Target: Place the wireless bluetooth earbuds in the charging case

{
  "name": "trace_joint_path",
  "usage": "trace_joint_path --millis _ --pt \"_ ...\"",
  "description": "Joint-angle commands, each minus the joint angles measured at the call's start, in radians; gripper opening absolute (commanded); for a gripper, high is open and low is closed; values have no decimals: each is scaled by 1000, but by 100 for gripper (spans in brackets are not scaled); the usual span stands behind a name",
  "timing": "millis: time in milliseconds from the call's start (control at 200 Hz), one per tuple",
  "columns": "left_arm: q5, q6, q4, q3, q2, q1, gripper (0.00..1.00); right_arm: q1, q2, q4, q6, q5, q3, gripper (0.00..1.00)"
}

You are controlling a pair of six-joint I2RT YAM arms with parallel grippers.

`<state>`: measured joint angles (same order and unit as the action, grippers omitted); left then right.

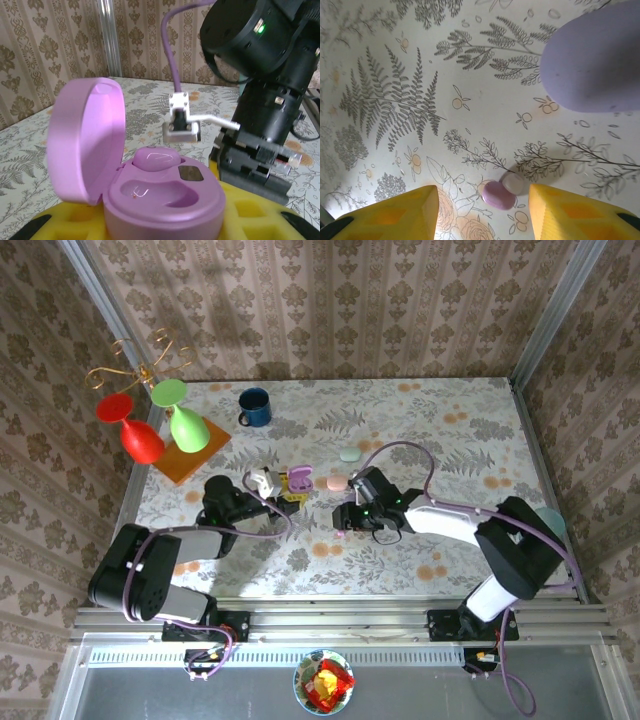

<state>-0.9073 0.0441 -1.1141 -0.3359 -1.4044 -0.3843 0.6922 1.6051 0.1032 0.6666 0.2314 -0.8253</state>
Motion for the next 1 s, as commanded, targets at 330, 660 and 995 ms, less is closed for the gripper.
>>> trace_joint_path --millis 330,660,995 --pt "6 17 38 8 68 8 16 -5 129 14 -77 17 -91 53" --pt "11 22 38 8 64 8 17 -2 131 16 -64 88 -52 49" --pt "18 28 37 7 52 7 17 11 53 4 -58 112 15 49"
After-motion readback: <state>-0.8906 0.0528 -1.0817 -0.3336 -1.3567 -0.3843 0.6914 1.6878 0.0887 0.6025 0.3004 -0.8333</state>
